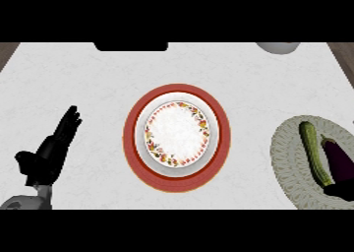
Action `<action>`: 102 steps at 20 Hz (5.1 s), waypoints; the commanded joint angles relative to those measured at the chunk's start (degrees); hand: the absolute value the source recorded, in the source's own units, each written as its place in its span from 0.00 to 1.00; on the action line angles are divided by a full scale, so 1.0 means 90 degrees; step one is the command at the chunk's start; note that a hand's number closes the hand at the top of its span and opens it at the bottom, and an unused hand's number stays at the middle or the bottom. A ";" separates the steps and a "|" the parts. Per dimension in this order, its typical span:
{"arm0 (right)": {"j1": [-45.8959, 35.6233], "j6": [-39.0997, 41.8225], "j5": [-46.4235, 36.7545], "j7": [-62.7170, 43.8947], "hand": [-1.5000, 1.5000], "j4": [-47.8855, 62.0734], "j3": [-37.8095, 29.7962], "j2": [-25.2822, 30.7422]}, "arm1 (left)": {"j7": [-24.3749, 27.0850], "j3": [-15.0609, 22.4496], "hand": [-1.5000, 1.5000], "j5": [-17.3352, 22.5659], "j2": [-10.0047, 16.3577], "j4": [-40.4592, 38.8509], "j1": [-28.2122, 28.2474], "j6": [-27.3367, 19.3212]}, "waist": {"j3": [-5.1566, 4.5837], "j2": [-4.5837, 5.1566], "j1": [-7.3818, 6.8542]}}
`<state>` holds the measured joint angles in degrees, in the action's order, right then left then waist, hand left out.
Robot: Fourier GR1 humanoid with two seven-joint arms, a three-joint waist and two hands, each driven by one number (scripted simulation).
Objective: Pick the eggplant from the placemat and place it in the plate
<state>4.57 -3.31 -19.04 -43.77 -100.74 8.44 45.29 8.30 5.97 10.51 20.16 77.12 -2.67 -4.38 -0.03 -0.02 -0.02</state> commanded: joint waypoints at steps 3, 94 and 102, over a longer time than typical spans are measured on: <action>-0.0150 0.0700 -0.0330 -0.0378 0.00 0.0275 -0.0036 -0.0308 | 0.0010 -0.0238 0.50 -0.0126 -0.0106 -0.0335 -0.0330 0.0204 | 0.0002 0.0007 0.0013; -0.4308 -0.0324 -0.4530 -0.1270 1.00 0.0963 0.2627 -0.5030 | 0.0026 -0.1037 0.50 -0.1114 -0.0896 -0.0187 -0.0112 0.0870 | 0.0001 0.0017 -0.0095; -0.4761 -0.2951 -0.4258 -0.2156 0.00 0.2740 0.3047 -0.5032 | 0.0021 -0.1077 0.50 -0.1187 -0.0990 -0.0462 -0.0461 0.0754 | -0.0001 0.0041 -0.0139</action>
<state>-34.13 -21.92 -59.61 -57.15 -83.94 34.77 0.17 6.14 -3.23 0.71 11.97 76.51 -5.04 3.29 -0.01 0.26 -1.33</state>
